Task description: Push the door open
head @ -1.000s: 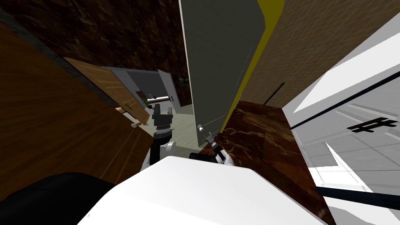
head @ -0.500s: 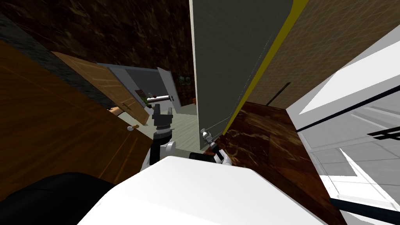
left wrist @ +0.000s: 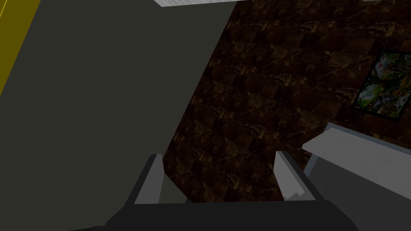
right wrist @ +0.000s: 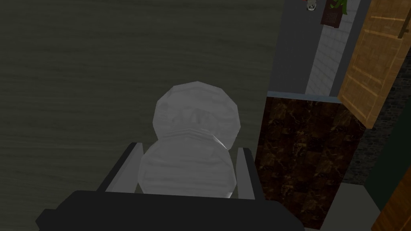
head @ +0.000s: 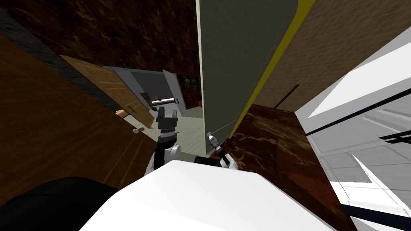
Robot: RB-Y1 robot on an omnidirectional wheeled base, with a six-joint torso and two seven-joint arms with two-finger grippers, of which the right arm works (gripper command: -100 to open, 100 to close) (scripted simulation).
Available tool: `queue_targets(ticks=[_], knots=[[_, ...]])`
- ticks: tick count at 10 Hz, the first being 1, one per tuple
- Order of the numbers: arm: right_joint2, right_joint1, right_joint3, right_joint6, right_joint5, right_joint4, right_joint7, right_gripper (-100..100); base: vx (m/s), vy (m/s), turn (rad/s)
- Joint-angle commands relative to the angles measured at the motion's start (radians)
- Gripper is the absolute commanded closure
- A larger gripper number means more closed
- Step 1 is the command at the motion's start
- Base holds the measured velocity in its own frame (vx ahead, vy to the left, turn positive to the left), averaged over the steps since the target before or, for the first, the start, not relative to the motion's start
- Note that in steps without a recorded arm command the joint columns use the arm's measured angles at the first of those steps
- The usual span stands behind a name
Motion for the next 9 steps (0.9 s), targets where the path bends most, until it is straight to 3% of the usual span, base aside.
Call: queue_targets(ticks=[1, 9], knots=[[-0.002, -0.003, -0.004, -0.002, -0.003, -0.004, -0.001, 100, 0.000, 0.000, 0.000], [-0.018, -0.007, 0.020, 0.000, -0.042, 0.007, -0.198, 100, 0.020, 0.024, -0.016]])
